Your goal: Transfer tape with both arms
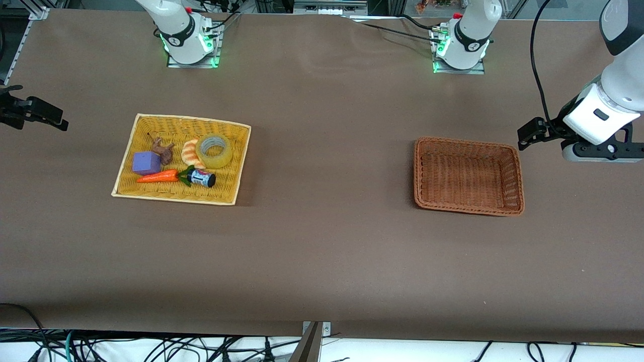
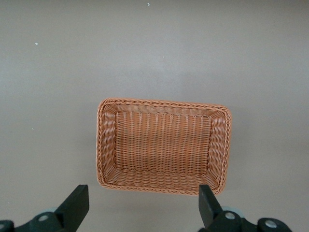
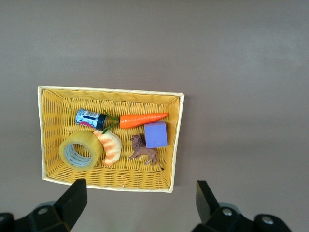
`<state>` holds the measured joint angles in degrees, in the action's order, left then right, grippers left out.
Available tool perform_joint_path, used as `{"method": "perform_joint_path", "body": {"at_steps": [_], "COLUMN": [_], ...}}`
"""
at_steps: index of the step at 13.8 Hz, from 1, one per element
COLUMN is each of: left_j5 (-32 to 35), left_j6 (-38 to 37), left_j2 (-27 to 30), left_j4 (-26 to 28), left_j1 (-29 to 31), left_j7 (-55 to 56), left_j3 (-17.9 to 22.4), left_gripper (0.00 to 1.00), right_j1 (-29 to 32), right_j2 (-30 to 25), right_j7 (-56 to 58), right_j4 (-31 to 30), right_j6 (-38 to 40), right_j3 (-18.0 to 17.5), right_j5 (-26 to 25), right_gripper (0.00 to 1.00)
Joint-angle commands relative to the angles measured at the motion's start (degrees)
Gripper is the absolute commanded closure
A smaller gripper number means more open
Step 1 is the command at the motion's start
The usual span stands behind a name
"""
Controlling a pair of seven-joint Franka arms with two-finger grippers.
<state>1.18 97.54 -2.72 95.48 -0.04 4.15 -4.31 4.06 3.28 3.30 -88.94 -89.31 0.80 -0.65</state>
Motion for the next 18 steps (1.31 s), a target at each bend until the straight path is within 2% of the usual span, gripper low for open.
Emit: {"method": "perform_joint_path", "body": {"at_steps": [1,15,18], "left_j5": [0.93,0.84,0.75], "left_j6": [-1.13,-2.0,-5.08], "left_j2": [-0.71,-0.36,0.17], "left_j4": [-1.62,-2.41,-2.67], "left_j1": [0.22,0.04,0.22], "left_j7": [-1.07,-1.69,-1.87], "left_j3": [-0.34,-0.78,-0.7], "left_gripper": [0.0,0.0,0.0], "right_j1": [-0.02,-0.29,-0.29], "right_j2": [0.5,1.11,1.11], "right_j7": [-0.76,-0.76,-0.76], "right_j4": [1.49,1.58,1.58], "right_j6": [1.16,0.98,0.89], "right_j3": [-0.27,-0.45,-0.45], "right_j5": [0.56,0.65,0.56], "right_gripper": [0.0,0.0,0.0]}}
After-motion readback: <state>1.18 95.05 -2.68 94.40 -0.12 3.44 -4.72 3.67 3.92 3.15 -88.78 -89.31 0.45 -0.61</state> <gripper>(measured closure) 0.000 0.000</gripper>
